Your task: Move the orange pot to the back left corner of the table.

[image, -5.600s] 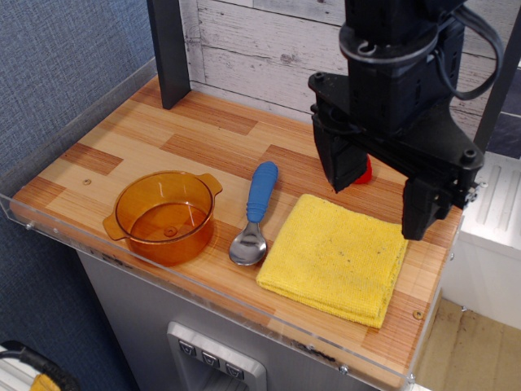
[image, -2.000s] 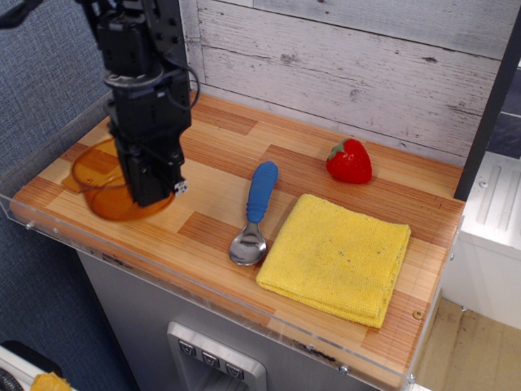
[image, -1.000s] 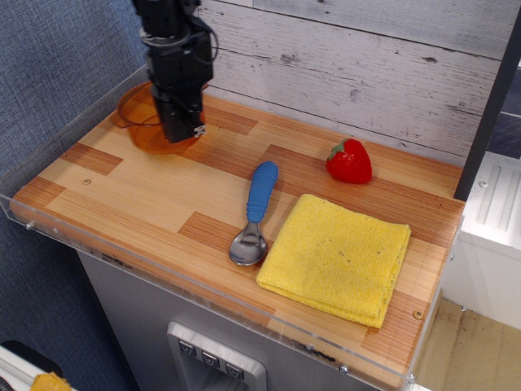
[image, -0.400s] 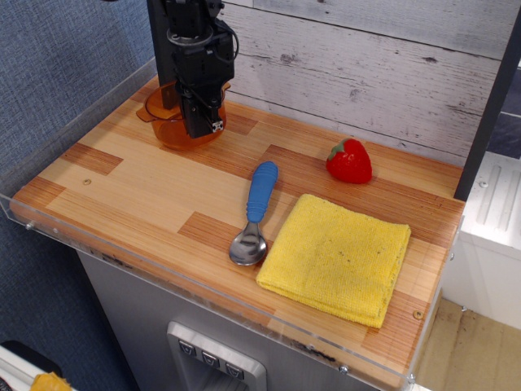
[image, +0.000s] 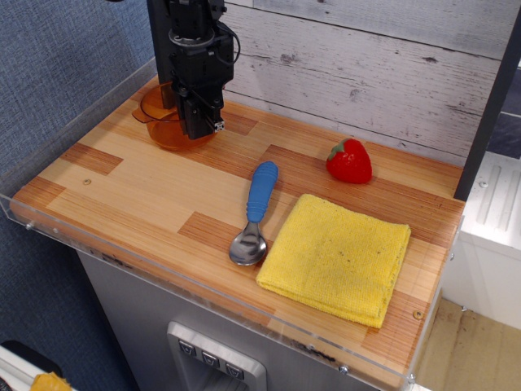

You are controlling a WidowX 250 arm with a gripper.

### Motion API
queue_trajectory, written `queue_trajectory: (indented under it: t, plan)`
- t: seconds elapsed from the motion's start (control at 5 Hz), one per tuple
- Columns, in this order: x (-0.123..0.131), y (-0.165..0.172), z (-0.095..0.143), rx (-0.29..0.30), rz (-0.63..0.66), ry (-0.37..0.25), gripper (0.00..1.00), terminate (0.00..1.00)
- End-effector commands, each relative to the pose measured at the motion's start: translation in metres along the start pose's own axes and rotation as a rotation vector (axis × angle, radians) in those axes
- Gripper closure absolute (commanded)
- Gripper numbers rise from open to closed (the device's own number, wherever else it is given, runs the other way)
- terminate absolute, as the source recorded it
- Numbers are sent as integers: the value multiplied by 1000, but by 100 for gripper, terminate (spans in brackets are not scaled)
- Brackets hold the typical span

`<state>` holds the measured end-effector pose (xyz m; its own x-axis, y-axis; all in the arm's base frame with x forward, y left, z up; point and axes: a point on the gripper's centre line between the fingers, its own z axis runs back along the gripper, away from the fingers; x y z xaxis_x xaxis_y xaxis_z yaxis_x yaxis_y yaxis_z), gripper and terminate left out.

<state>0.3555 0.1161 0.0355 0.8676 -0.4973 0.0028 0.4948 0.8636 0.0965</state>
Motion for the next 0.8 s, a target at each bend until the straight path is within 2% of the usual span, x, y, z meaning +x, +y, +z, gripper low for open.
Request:
queue_trajectory:
  t: [0.0, 0.2, 0.4, 0.6]
  plan:
    - [-8, 7, 49, 63, 75, -79, 0, 0]
    - [-15, -2, 69, 64, 107, -87, 0, 0]
    - [-36, -22, 79, 22, 188, -72, 0, 0]
    - [-70, -50, 90, -11, 263, -36, 0, 0]
